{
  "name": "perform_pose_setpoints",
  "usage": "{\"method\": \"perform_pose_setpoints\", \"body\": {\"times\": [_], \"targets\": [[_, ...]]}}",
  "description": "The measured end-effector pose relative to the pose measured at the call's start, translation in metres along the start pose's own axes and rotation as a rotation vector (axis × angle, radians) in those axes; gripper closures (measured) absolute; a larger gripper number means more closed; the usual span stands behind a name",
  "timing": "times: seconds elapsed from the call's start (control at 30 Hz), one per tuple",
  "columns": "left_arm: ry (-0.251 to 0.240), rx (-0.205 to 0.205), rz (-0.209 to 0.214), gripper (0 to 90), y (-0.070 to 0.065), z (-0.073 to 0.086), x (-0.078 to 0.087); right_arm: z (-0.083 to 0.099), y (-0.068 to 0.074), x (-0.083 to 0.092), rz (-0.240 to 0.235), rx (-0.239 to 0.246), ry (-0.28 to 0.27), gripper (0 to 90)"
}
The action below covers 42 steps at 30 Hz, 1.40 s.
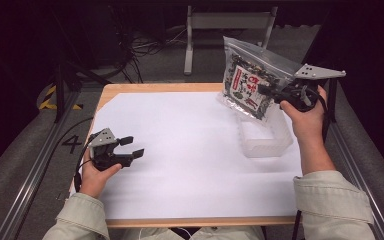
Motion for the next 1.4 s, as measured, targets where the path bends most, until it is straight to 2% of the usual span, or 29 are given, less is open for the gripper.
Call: {"method": "perform_pose_setpoints", "body": {"times": [0.27,0.57,0.73,1.4], "targets": [[0.003,0.006,-0.014,31.1,0.008,0.003,0.001,0.007,-0.013,0.009,0.048,-0.015,0.004,75.9],[0.013,-0.001,-0.012,30.3,0.007,0.003,-0.001,0.012,-0.022,0.018,0.094,-0.016,0.012,75.9],[0.010,0.013,-0.012,30.2,0.007,0.004,0.000,0.014,-0.025,0.021,0.111,-0.011,0.021,75.9],[0.016,0.008,-0.010,29.6,0.007,0.004,-0.001,0.032,-0.031,0.033,0.135,-0.038,0.046,75.9]]}}
Point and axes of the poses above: each handheld gripper's, and its own axes: x roughly backward along the jaws, z roughly out of its underside, y roughly to its left, the point moved 4 cm from there along -x, roughly forward along the jaws, and after that the axes turned 10 degrees about x, right-handed, at the moved point
